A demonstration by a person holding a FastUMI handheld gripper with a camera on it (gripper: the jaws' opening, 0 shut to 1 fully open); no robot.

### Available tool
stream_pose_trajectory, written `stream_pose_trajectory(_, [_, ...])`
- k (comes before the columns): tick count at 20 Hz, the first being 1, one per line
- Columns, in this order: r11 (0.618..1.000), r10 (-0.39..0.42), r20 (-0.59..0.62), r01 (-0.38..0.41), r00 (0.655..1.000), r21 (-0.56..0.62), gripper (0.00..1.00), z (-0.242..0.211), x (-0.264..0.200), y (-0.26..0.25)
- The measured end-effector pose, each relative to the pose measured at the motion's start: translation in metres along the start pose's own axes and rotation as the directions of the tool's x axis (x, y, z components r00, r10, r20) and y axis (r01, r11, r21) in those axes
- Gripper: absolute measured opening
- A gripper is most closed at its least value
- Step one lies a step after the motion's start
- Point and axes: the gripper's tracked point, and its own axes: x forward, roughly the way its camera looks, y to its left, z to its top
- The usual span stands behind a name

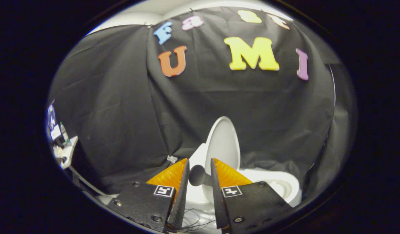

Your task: Open the toilet lid.

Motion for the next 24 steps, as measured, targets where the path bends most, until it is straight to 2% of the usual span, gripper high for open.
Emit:
stream_pose_trajectory(1, [0.999, -0.010, 0.047, 0.012, 0.999, -0.053, 0.42, 0.005, -0.016, -0.002])
stream_pose_trajectory(4, [0.993, 0.015, 0.115, -0.002, 0.993, -0.116, 0.58, 0.008, -0.055, -0.007])
stream_pose_trajectory(10, [0.999, -0.015, 0.146, 0.020, 0.989, -0.033, 0.91, -0.014, -0.114, -0.059])
stream_pose_trajectory(17, [0.990, -0.143, 0.194, 0.137, 0.971, 0.045, 0.94, -0.060, -0.175, -0.149])
stream_pose_trajectory(24, [0.965, -0.252, 0.226, 0.225, 0.941, 0.136, 0.95, -0.126, -0.226, -0.213])
